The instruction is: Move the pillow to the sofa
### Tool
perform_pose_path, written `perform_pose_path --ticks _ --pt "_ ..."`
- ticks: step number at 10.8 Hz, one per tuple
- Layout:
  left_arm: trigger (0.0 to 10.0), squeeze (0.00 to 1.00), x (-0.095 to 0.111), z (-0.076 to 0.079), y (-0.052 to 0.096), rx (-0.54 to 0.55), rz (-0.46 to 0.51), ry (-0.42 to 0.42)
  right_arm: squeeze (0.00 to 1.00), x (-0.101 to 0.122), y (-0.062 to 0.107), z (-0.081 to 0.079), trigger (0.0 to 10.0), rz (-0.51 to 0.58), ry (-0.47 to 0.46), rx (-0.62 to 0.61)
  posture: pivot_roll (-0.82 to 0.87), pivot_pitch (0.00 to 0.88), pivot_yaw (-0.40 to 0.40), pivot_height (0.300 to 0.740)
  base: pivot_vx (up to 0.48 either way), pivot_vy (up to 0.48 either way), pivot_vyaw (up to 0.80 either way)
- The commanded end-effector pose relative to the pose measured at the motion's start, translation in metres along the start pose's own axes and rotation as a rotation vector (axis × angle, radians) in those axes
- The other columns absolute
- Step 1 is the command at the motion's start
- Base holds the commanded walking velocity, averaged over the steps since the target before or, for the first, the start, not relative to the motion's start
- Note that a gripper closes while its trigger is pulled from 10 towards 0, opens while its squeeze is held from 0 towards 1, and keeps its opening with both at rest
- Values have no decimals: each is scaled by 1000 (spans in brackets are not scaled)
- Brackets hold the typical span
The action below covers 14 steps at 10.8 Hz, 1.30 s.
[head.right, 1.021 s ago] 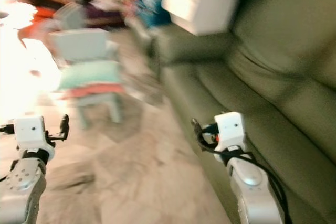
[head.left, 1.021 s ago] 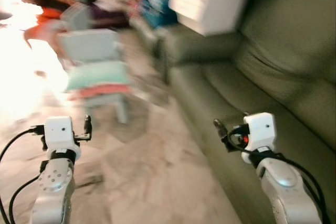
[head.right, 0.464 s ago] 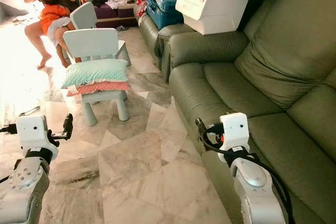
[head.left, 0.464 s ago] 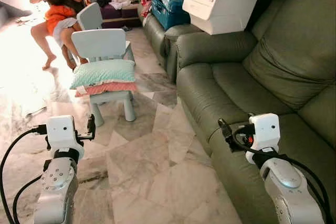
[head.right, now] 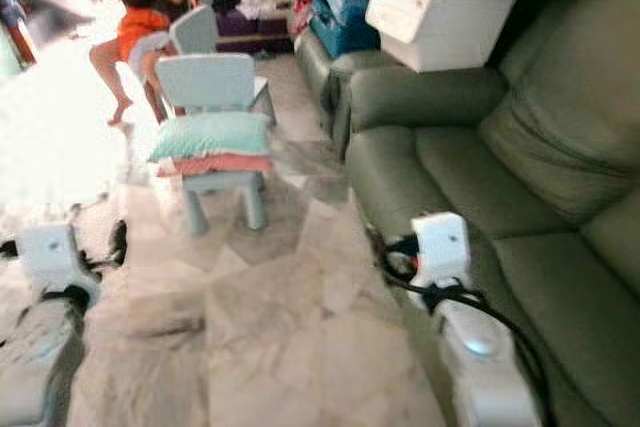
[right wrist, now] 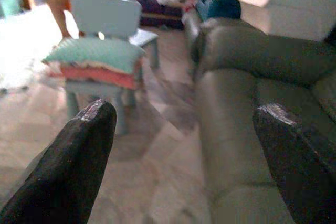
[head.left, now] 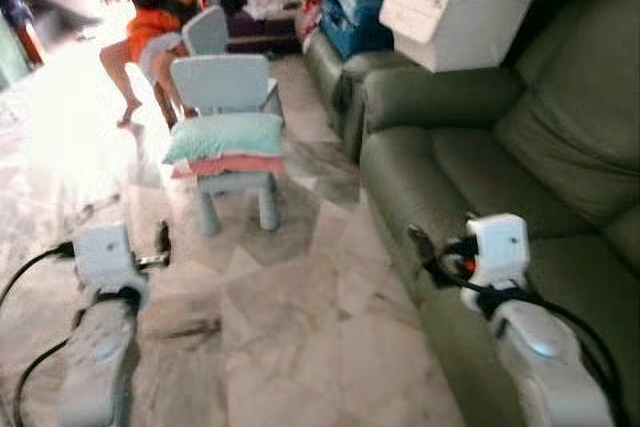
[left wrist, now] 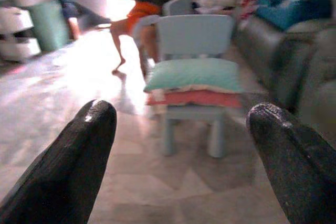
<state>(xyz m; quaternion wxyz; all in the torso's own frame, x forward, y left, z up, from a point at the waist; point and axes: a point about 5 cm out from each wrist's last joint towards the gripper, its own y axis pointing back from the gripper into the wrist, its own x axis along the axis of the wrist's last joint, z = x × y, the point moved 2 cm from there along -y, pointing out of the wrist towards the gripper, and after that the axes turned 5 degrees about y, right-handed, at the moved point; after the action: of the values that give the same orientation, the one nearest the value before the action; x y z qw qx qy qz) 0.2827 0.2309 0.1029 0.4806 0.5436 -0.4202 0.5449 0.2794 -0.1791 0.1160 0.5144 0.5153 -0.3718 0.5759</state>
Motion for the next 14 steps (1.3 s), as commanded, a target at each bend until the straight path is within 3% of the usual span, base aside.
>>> perform_pose_path --ticks 1,7,14 --pt "10000 0 3 -1 0 0 1 -2 0 6 -1 1 10000 21 2 -8 -116 0 -24 740 0 0 0" --pt "10000 0 2 0 1 -16 -6 18 0 9 -4 1 10000 35 8 12 -107 0 -31 740 0 0 0" --pt "10000 0 2 2 2 -33 -7 30 0 12 -5 3 10000 43 11 5 -111 0 -26 740 334 0 0"
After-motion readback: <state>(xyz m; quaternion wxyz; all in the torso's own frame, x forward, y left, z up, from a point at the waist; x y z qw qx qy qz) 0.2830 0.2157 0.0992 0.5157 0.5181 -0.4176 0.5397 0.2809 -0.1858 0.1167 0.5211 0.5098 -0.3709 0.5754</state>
